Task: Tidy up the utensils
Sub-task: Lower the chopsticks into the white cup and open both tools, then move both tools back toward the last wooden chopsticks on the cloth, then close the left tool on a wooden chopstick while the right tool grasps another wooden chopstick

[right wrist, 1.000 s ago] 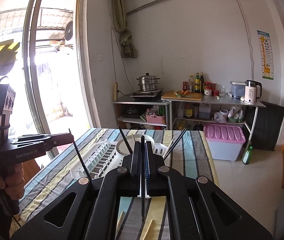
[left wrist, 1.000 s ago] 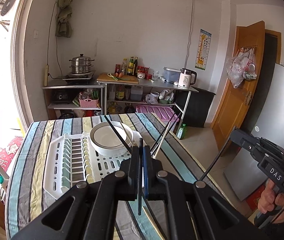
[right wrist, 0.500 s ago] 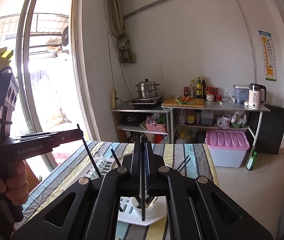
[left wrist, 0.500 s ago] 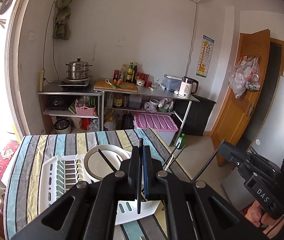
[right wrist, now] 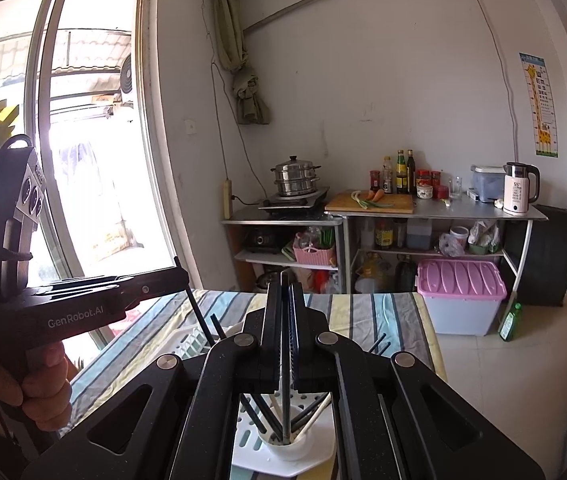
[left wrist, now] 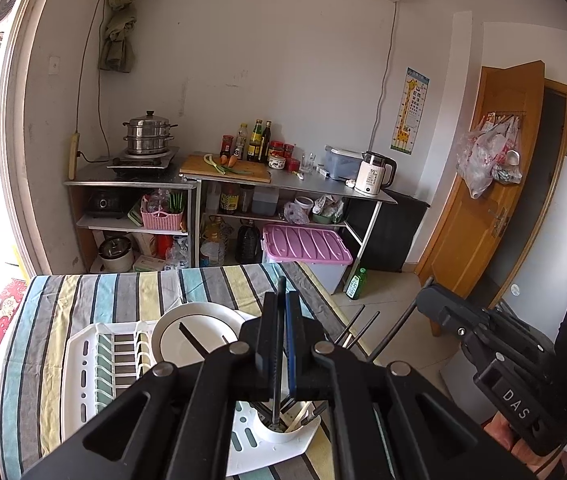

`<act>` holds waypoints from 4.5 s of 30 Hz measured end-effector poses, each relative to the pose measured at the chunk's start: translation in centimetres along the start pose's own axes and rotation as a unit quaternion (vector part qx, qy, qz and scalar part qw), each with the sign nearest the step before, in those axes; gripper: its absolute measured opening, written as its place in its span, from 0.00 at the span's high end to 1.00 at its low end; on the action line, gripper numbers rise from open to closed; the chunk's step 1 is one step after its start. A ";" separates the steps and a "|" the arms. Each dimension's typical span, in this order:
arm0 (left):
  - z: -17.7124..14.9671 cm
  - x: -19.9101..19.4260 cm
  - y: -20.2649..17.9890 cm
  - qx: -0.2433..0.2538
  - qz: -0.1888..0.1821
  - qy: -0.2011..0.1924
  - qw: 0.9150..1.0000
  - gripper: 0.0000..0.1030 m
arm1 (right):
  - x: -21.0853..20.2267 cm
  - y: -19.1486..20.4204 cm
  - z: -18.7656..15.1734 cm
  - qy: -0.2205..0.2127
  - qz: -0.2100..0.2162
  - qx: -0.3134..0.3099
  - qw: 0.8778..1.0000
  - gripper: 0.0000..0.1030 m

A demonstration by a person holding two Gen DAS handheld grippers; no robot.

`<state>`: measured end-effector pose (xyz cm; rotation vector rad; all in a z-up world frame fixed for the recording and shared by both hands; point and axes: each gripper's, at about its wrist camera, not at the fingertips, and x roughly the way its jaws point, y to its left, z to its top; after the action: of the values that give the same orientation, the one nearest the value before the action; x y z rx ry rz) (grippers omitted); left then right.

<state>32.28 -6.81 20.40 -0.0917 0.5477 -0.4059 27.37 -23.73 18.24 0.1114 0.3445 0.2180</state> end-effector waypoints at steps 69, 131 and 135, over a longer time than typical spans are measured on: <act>-20.6 -5.2 2.1 -0.036 0.044 0.055 0.997 0.84 | -8.6 -1.6 -15.8 0.099 -0.011 0.030 0.995 0.85; -24.8 6.9 -2.8 0.009 0.085 0.216 0.973 0.94 | 2.9 -1.6 -23.2 0.273 -0.034 0.019 0.961 0.96; -24.3 6.8 -2.7 0.010 0.076 0.215 0.974 0.95 | 2.2 -1.7 -22.4 0.261 -0.031 0.022 0.965 0.96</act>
<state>23.89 -11.46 -3.12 0.0593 0.9707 -0.2811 21.96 -23.24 -3.65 0.0852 0.8776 0.1763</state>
